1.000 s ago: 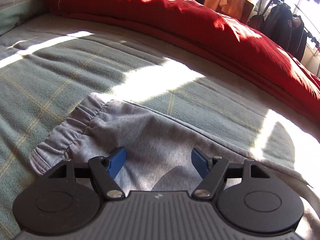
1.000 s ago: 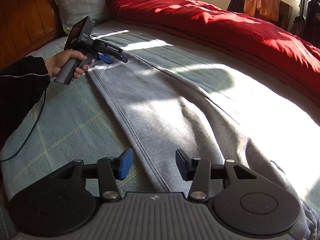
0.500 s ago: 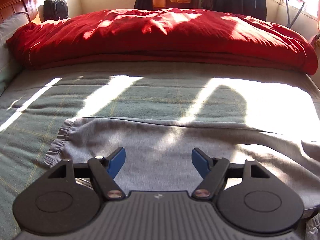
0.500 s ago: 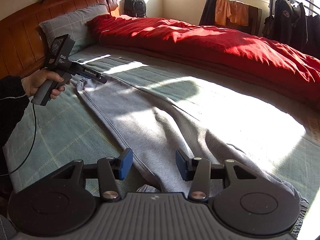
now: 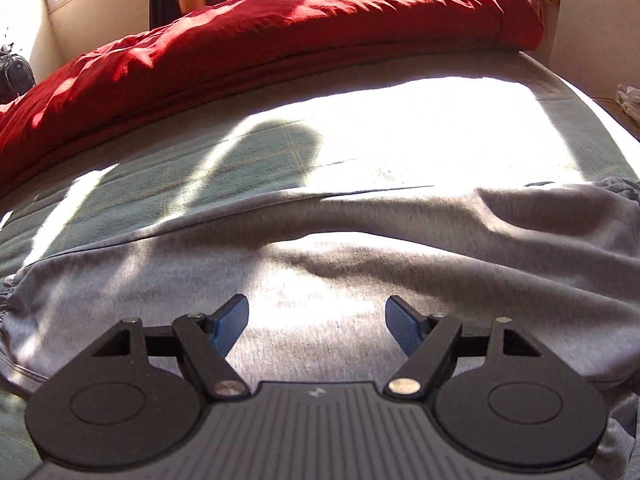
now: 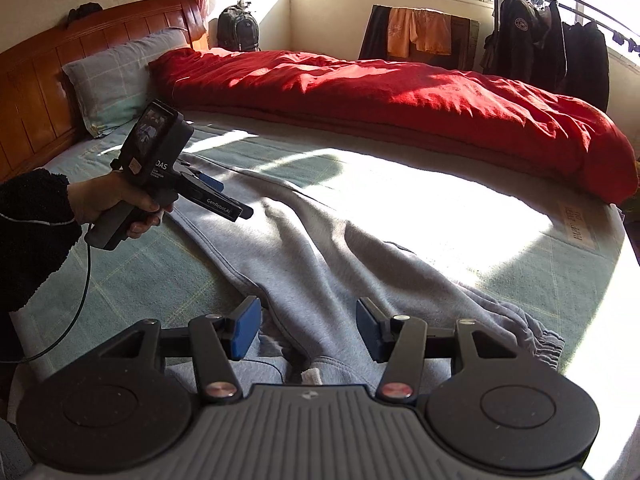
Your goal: Fold clothes
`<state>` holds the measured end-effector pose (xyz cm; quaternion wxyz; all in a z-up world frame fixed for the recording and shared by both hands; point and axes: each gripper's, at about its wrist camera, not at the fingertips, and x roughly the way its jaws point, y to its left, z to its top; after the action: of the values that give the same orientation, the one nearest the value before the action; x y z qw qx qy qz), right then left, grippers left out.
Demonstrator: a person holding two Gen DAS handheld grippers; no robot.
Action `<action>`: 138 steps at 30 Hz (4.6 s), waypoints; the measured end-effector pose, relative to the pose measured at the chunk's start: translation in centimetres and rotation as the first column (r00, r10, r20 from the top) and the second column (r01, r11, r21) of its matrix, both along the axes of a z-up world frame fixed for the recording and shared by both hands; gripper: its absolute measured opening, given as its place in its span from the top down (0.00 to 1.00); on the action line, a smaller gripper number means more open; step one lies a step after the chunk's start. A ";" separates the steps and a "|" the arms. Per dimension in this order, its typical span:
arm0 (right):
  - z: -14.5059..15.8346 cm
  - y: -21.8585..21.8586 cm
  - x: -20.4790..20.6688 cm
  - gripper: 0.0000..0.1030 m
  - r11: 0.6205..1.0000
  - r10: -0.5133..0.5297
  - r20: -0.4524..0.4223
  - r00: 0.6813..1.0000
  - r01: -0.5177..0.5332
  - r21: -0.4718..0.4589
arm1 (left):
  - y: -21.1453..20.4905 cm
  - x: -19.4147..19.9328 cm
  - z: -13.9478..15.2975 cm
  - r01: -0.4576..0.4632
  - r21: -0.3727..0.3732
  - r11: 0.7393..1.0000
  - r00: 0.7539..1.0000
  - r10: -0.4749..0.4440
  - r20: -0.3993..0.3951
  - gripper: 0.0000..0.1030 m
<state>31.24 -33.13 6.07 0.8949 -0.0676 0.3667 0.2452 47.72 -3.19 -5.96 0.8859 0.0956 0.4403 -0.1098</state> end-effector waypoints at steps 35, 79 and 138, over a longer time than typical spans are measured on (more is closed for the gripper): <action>-5.2 -7.6 -0.4 0.44 0.989 -0.121 -0.119 0.986 0.130 0.074 | -5.4 -18.0 5.2 0.227 -0.210 0.951 0.973 -0.211 0.097 0.25; -11.1 1.7 -14.3 0.80 0.971 -0.240 0.027 0.970 0.241 -0.014 | -1.5 -28.0 -0.7 0.046 -0.373 0.927 0.998 -0.030 0.048 0.21; -7.3 5.2 -18.2 0.47 0.997 -0.060 0.160 0.985 0.051 0.065 | 13.7 -31.8 7.0 -0.474 -0.390 0.789 0.798 0.572 0.189 0.61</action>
<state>13.02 -27.91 -1.24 0.9299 -0.0498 0.2869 0.2249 15.88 10.50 1.06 0.9399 -0.1627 0.2870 0.0878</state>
